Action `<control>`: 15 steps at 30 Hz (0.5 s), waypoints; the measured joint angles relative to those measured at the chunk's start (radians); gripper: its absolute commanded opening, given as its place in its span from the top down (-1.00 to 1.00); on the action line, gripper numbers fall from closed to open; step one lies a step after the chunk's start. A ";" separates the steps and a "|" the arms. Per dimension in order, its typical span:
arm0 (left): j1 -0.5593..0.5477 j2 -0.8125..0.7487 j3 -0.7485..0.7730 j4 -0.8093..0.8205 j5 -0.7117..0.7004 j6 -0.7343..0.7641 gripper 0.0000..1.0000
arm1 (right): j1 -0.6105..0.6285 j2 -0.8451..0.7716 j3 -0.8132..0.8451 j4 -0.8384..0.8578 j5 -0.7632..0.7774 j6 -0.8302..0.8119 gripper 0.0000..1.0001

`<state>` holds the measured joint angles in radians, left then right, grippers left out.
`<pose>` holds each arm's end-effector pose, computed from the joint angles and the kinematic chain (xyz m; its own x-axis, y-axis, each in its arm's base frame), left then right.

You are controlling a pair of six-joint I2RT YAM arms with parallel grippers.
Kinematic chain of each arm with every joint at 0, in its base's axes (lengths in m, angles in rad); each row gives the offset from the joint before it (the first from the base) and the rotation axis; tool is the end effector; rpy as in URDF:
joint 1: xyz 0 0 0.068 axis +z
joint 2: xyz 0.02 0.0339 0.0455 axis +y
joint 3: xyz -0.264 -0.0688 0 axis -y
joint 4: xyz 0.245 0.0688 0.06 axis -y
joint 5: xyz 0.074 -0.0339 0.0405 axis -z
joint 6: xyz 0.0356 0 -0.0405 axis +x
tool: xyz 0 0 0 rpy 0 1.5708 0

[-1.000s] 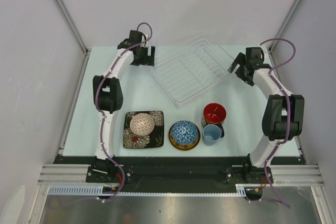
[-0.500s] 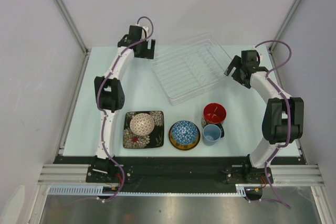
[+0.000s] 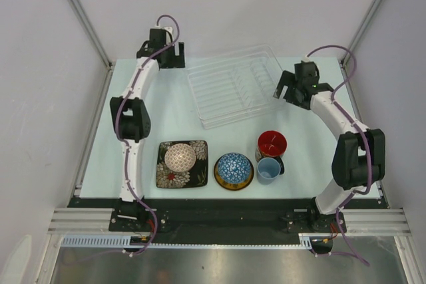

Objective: Load the mixed dishes into the dish rack

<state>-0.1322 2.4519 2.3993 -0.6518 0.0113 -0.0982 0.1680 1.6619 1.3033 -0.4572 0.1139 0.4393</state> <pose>0.5501 -0.0736 0.2575 -0.6526 -0.0121 -0.7576 0.0767 0.9937 -0.0820 0.3649 0.0578 0.2670 -0.6878 0.3119 -0.6554 0.2245 0.9501 0.2165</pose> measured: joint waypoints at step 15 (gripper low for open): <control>0.002 -0.456 -0.491 -0.087 0.478 -0.130 -0.94 | -0.108 0.205 0.353 0.089 -0.041 -0.161 -0.90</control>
<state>-0.1303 1.9961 1.9079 -0.7391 0.4896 -0.2283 0.0605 1.8671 1.6566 -0.3679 0.0727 0.2787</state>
